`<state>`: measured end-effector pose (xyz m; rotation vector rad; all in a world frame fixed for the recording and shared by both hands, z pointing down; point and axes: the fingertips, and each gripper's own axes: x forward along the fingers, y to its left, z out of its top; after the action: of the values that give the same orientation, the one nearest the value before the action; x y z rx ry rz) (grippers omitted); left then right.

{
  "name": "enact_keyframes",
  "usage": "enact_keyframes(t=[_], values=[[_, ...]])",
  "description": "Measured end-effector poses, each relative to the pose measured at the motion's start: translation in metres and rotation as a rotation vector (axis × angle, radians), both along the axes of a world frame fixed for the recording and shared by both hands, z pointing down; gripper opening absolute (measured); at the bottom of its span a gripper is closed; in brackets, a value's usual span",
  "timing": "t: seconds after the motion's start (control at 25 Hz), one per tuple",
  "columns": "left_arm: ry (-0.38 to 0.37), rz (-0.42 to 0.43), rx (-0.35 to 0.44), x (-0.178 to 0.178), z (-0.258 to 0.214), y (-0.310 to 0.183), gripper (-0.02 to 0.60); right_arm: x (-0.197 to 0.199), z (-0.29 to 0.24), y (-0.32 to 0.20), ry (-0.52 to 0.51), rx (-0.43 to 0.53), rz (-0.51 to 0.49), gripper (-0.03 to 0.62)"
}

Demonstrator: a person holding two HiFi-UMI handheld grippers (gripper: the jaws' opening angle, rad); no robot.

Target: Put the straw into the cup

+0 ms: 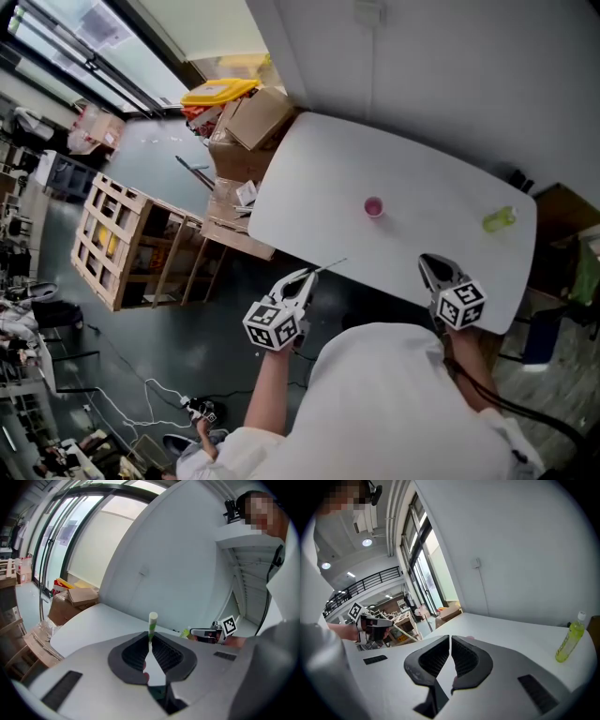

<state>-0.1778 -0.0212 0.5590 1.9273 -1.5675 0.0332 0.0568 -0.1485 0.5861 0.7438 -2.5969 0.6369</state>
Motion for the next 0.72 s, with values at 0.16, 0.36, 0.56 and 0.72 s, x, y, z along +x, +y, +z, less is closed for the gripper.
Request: enact_keyframes(t=[0.16,0.36,0.56,0.72], values=[[-0.019,0.017,-0.022,0.005,0.008,-0.034,0.025,0.002,0.009,-0.026,-0.007,-0.021,0.0,0.038],[-0.045,0.049,-0.048,0.019,0.016,-0.074,0.025,0.008,0.022,-0.052,-0.005,-0.049,-0.006,0.038],[-0.059,0.087,-0.068,0.032,0.018,-0.103,0.025,0.016,0.03,-0.063,-0.002,-0.075,-0.003,0.038],[-0.072,0.118,-0.078,0.039,0.02,-0.12,0.025,0.026,0.034,-0.067,-0.005,-0.093,0.03,0.038]])
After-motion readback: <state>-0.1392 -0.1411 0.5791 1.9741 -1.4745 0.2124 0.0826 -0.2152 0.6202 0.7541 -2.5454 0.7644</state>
